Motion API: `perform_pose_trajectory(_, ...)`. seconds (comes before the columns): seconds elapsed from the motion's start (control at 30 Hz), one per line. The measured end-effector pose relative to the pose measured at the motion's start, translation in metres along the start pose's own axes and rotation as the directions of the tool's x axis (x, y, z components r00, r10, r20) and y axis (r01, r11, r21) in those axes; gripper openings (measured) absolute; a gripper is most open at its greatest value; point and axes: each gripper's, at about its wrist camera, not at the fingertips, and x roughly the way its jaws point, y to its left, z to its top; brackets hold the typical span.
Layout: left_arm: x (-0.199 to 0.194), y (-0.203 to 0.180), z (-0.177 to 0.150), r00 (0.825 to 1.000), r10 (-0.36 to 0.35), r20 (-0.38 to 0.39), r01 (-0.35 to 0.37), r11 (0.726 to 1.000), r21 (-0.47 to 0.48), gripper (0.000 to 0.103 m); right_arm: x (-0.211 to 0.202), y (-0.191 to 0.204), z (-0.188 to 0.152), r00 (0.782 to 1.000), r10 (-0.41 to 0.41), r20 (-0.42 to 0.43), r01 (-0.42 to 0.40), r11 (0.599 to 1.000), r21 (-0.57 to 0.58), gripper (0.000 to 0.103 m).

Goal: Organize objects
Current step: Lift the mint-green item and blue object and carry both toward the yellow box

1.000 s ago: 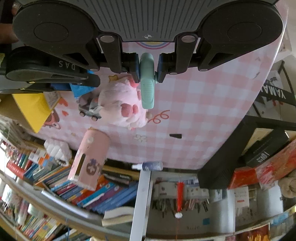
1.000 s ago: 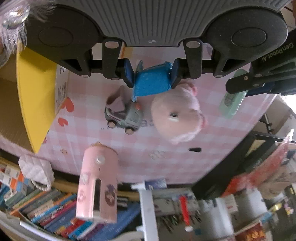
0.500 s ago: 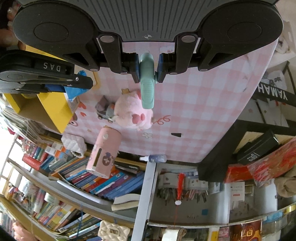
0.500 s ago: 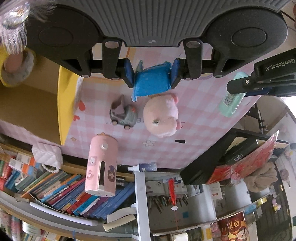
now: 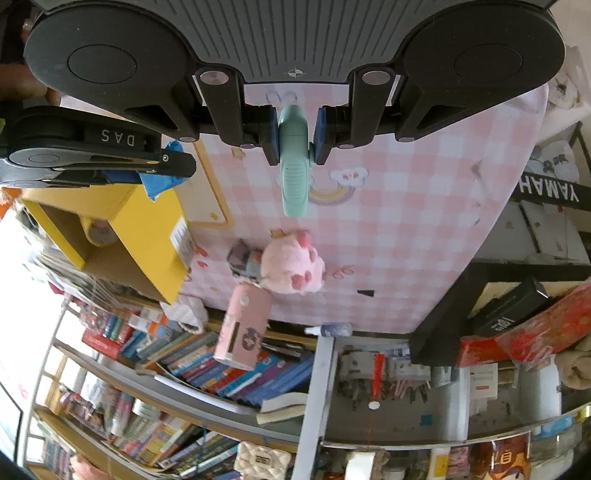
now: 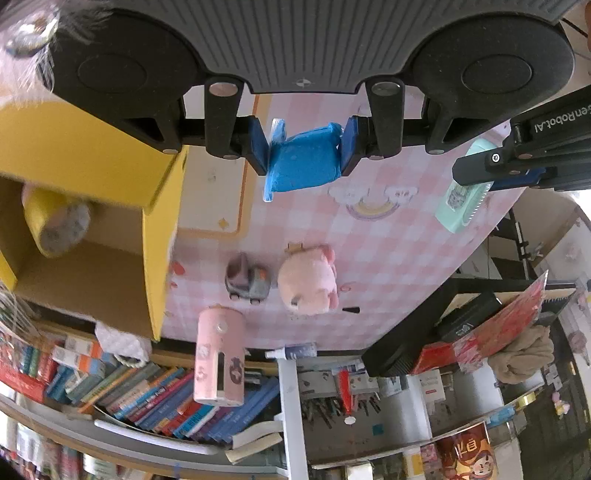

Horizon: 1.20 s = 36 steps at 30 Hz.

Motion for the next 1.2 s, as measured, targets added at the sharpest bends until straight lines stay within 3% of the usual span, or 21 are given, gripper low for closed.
perform_pose_trajectory(0.57,-0.029,-0.035,-0.042,0.991,-0.124,-0.057,0.131,0.983,0.131,0.017,-0.054,-0.005,-0.073,0.995,-0.094,-0.019,0.096,0.984,0.149,0.038)
perform_pose_trajectory(1.2,-0.014,-0.108,-0.042,0.942,-0.312,-0.121,0.335,0.896,0.293,0.017,-0.109,-0.061,-0.113,0.954,-0.297,-0.032,0.288,0.889,0.355,0.038)
